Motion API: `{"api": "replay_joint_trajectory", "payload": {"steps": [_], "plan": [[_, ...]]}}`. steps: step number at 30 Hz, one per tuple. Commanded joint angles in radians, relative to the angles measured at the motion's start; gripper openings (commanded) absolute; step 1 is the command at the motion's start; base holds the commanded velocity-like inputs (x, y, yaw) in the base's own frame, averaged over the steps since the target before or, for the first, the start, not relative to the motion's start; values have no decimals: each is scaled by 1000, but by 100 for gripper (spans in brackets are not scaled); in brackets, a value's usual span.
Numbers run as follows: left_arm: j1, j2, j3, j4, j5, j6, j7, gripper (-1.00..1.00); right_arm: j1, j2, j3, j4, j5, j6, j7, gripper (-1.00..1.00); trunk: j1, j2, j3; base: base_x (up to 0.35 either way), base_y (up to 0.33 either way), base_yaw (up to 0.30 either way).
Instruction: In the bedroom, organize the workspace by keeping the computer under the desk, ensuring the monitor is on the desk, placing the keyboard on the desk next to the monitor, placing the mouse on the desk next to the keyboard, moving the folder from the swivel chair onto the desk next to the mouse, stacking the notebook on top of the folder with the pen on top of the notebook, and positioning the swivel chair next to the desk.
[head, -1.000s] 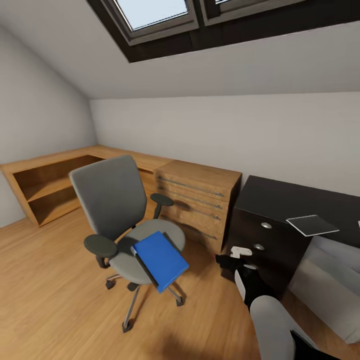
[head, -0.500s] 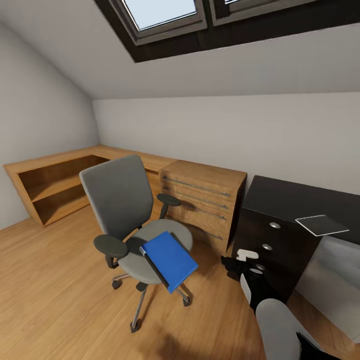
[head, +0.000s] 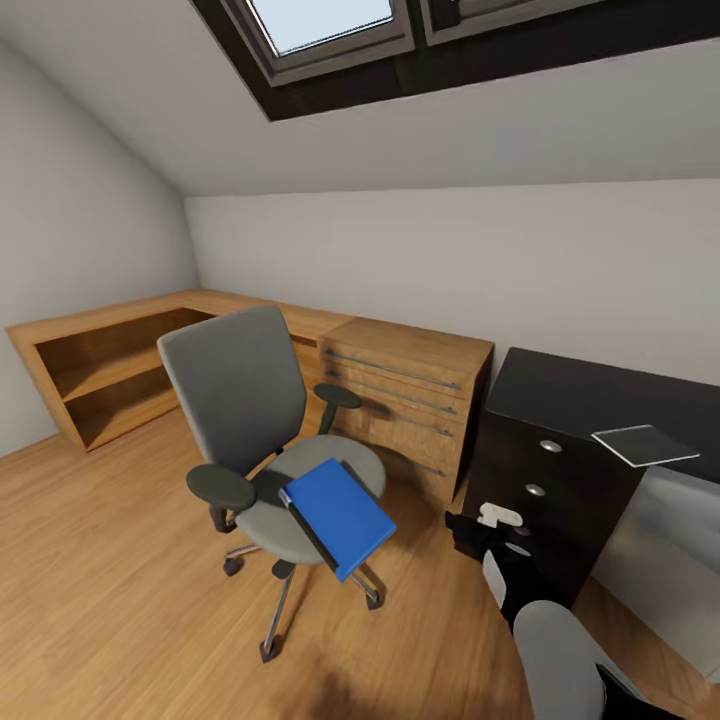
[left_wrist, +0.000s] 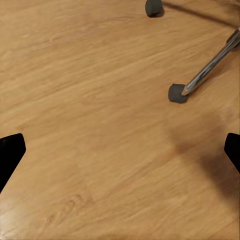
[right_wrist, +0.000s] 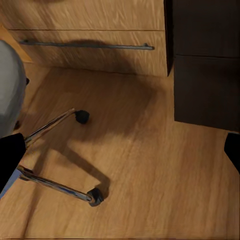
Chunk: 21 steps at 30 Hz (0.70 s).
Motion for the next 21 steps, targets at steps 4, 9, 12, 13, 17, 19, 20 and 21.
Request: {"api": "replay_joint_trajectory", "payload": {"steps": [4,9,12,13,17,19,20,21], "plan": [[0,1,-2,1,10,-2,0,100,-1,-1,-9,32,-7,3,9,100,15,-29,-14,0,0,-102],[0,3,-2,2,10,-4,-4,100,2,-5,-9,43,-11,3,6,100,35,-64,-30,0,0,-119],[0,3,-2,2,10,-5,-6,100,6,-5,-9,45,-12,3,4,100,46,-85,-40,0,0,-35],[0,3,-2,2,10,-5,-7,100,7,-5,-9,46,-12,4,4,100,50,-92,-43,0,0,-18],[0,5,-2,2,10,-3,-8,100,10,-5,-9,58,-12,4,0,100,65,-120,-56,0,0,-6],[0,8,-2,2,9,-3,-8,100,10,-5,-9,63,-12,4,0,100,73,-134,-62,0,0,-2],[0,10,-2,2,10,-3,-8,100,10,-6,-9,65,-12,4,0,100,77,-141,-65,0,0,0],[0,13,-2,2,10,-3,-8,100,10,-6,-9,66,-12,4,0,100,81,-148,-68,0,0,0]]}}
